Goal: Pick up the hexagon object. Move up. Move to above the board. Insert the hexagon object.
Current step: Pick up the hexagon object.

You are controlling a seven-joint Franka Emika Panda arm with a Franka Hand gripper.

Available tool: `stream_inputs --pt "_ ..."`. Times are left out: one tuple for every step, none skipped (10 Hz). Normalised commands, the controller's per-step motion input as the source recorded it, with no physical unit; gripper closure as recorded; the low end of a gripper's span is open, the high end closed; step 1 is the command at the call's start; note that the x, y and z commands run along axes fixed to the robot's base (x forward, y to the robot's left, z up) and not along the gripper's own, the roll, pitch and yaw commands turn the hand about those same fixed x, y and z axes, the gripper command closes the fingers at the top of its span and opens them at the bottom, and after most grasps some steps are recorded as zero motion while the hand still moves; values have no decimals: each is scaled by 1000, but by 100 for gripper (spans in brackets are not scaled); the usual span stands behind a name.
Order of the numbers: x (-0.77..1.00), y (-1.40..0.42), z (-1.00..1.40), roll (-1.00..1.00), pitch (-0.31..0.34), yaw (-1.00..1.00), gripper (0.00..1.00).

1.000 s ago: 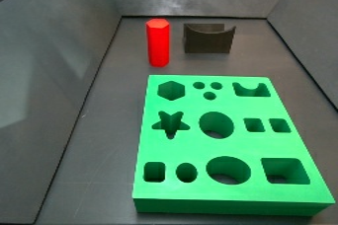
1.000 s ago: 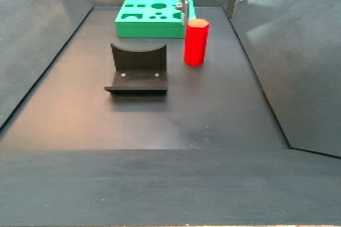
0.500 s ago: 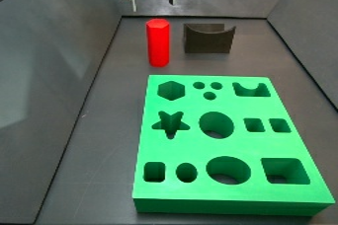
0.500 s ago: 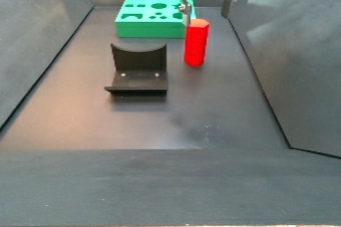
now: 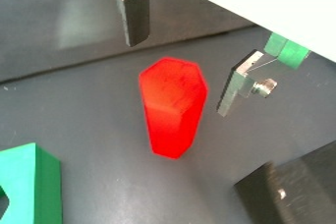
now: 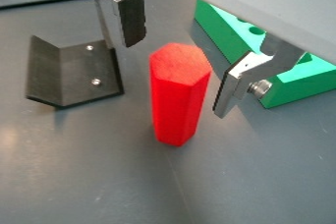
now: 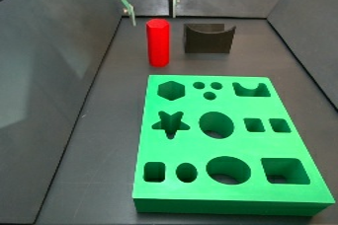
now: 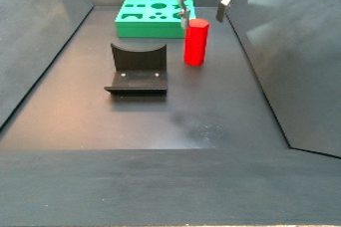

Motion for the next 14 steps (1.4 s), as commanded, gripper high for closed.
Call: stream_inputs --pt "94 -131 -451 -86 -196 37 0" --pt "114 -126 -414 -103 -196 31 0" --pt "71 -129 -409 -121 -220 29 0" --pt "0 -57 -183 -109 -169 89 0" --pt "0 0 0 -16 0 0 0" --pt "0 0 0 0 0 0 0" --pt "0 0 0 0 0 0 100" --pt "0 0 0 0 0 0 100" --pt "0 0 0 0 0 0 100" --pt "0 0 0 0 0 0 100" --pt "0 0 0 0 0 0 100" --pt "0 0 0 0 0 0 100" --pt "0 0 0 0 0 0 100" --pt "0 0 0 0 0 0 100"
